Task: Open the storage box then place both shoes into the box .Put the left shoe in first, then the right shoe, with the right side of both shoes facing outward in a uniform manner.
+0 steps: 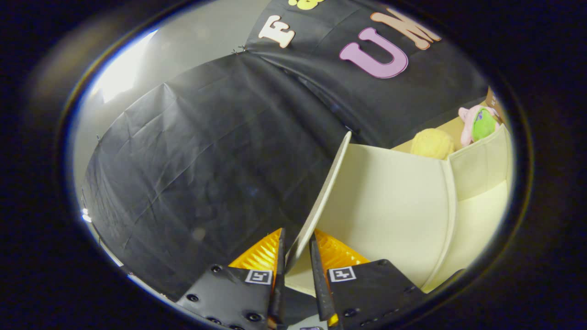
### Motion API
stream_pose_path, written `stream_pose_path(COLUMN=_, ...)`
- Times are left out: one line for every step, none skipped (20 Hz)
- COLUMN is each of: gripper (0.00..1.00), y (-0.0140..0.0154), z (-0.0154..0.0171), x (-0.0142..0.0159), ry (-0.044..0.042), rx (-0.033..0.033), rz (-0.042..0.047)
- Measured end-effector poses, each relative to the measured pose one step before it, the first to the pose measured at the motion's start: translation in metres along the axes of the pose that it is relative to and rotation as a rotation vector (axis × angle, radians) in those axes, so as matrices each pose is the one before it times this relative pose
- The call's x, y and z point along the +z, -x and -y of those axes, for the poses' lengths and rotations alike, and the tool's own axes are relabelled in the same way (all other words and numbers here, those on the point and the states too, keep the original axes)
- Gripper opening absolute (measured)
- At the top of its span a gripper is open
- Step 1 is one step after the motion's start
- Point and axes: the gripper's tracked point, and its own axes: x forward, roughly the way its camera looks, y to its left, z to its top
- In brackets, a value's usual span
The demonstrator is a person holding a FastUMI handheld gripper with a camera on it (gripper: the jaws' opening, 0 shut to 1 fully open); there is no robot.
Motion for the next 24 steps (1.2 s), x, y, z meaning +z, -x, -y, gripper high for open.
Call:
stream_pose_path(gripper=0.38, y=-0.00431, z=0.00036, x=-0.00582, ry=-0.02358, rx=0.01013, rz=-0.03309)
stream_pose_path(gripper=0.42, y=0.00025, z=0.00143, x=-0.00421, ry=-0.01008, rx=0.00037, rz=-0.02113)
stream_pose_path(gripper=0.47, y=0.00242, z=0.00364, x=0.00077, ry=0.00978, rx=-0.00744, rz=-0.00643)
stream_pose_path(gripper=0.52, y=0.00094, z=0.00318, x=0.00452, ry=0.02206, rx=-0.00443, rz=0.01205)
stream_pose_path(gripper=0.56, y=0.00202, z=0.00304, x=0.00451, ry=0.02697, rx=-0.01472, rz=0.0164)
stream_pose_path(gripper=0.61, y=0.00689, z=0.00364, x=0.00626, ry=0.02828, rx=-0.01331, rz=0.01839)
stream_pose_path(gripper=0.66, y=0.00798, z=0.00293, x=0.00679, ry=0.02503, rx=-0.01676, rz=0.01745)
stream_pose_path(gripper=0.7, y=0.00787, z=0.0043, x=0.00856, ry=0.02441, rx=-0.0205, rz=0.01705)
stream_pose_path(gripper=0.75, y=0.00633, z=0.0093, x=0.00584, ry=0.02492, rx=-0.02414, rz=0.01387)
stream_pose_path(gripper=0.8, y=0.009, z=0.01177, x=0.00781, ry=0.02305, rx=-0.02797, rz=0.01791)
stream_pose_path(gripper=0.84, y=0.0109, z=0.01548, x=0.00862, ry=0.02334, rx=-0.03219, rz=0.02034)
stream_pose_path(gripper=0.89, y=0.01024, z=0.01499, x=0.01026, ry=0.02105, rx=-0.03468, rz=0.02288)
stream_pose_path(gripper=0.94, y=0.01251, z=0.0093, x=0.00967, ry=0.01691, rx=-0.0334, rz=0.02328)
stream_pose_path(gripper=0.98, y=0.01179, z=0.01327, x=0.00836, ry=0.01494, rx=-0.03217, rz=0.01678)
stream_pose_path(gripper=0.98, y=0.01124, z=0.0141, x=0.00518, ry=0.01117, rx=-0.03323, rz=0.00429)
stream_pose_path(gripper=0.98, y=0.01018, z=0.01753, x=0.00382, ry=0.00952, rx=-0.02895, rz=-0.006)
stream_pose_path(gripper=0.99, y=0.01047, z=0.01619, x=0.00164, ry=0.00833, rx=-0.02966, rz=-0.01209)
stream_pose_path(gripper=0.99, y=0.01117, z=0.02031, x=-0.00105, ry=0.00997, rx=-0.03499, rz=-0.01797)
stream_pose_path(gripper=0.99, y=0.01307, z=0.01743, x=-0.00176, ry=0.01102, rx=-0.0353, rz=-0.02423)
stream_pose_path(gripper=0.99, y=0.01055, z=0.01984, x=-0.00374, ry=0.00846, rx=-0.03276, rz=-0.02095)
stream_pose_path(gripper=0.98, y=0.00964, z=0.01761, x=-0.00261, ry=0.00678, rx=-0.03482, rz=-0.01692)
stream_pose_path(gripper=0.98, y=0.00885, z=0.0174, x=-0.00317, ry=0.00589, rx=-0.02979, rz=-0.01674)
stream_pose_path(gripper=0.98, y=0.00757, z=0.01795, x=-0.00656, ry=0.00404, rx=-0.02424, rz=-0.01458)
stream_pose_path(gripper=0.98, y=0.00714, z=0.01587, x=-0.00535, ry=0.00192, rx=-0.01946, rz=-0.01217)
